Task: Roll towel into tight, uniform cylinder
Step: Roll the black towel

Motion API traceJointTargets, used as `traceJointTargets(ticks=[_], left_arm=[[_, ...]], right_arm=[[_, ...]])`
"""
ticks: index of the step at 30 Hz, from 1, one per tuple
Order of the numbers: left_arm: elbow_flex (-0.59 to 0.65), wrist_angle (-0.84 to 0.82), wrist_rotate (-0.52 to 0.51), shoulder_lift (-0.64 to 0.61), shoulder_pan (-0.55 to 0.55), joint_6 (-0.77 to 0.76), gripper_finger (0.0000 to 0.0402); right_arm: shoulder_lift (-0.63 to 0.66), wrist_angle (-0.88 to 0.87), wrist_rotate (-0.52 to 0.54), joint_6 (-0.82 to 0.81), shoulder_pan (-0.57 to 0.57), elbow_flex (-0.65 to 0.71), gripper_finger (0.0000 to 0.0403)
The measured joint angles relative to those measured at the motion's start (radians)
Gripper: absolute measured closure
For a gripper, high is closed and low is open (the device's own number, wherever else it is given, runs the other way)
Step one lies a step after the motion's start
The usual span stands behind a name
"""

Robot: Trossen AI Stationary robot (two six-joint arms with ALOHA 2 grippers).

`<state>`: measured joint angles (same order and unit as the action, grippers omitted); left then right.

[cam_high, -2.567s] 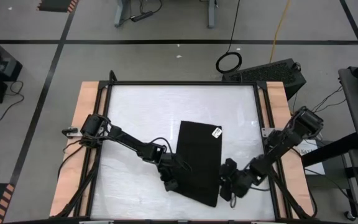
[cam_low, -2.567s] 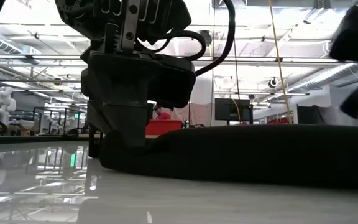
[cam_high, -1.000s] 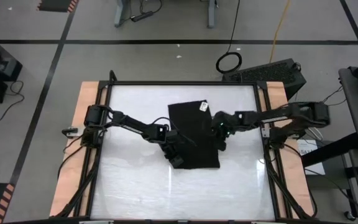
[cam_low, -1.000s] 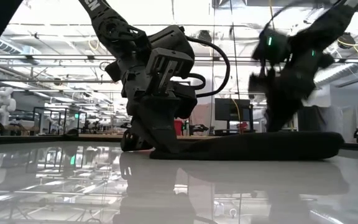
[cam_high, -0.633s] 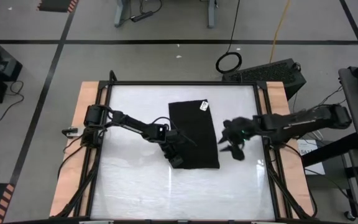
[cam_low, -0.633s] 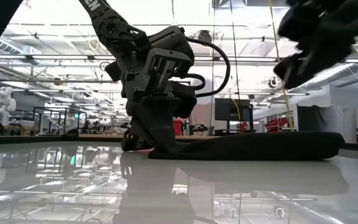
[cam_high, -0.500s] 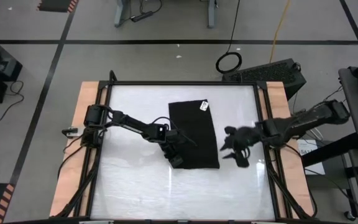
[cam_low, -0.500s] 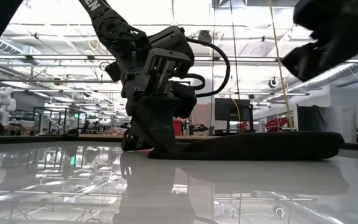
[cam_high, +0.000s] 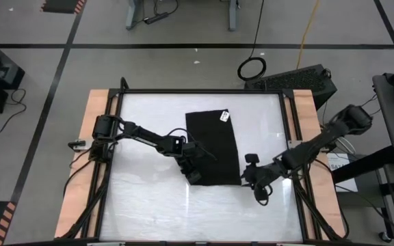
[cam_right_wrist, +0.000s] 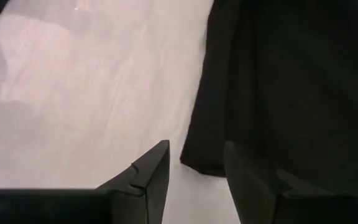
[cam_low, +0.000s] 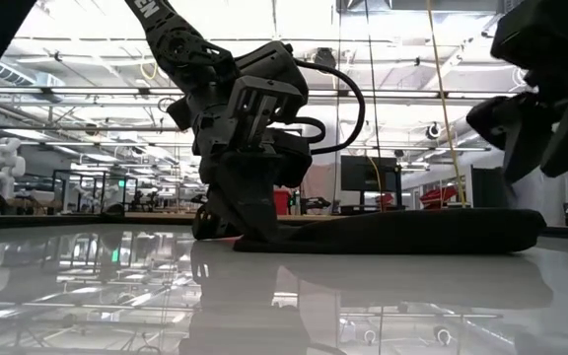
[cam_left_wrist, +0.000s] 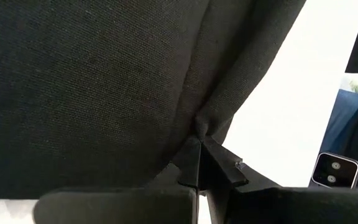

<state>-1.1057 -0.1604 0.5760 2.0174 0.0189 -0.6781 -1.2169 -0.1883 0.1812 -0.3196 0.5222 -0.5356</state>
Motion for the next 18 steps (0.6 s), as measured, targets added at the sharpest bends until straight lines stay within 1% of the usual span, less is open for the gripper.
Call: traceJointTargets(ticks=[8,14,18], left_arm=[[0.0,0.0,0.007,0.0,0.0,0.003,0.0391],[0.0,0.0,0.008,0.0,0.0,0.003,0.0391],[0.0,0.001,0.01,0.0,0.0,0.003,0.0391]], right_arm=[[-0.094,0.132,-0.001,-0.009,0.012,0.013,0.0253],[-0.171,0.129,0.007,-0.01,0.016,0.013,0.0262],[-0.206,0.13,0.037,-0.017,0.016,0.013,0.0273]])
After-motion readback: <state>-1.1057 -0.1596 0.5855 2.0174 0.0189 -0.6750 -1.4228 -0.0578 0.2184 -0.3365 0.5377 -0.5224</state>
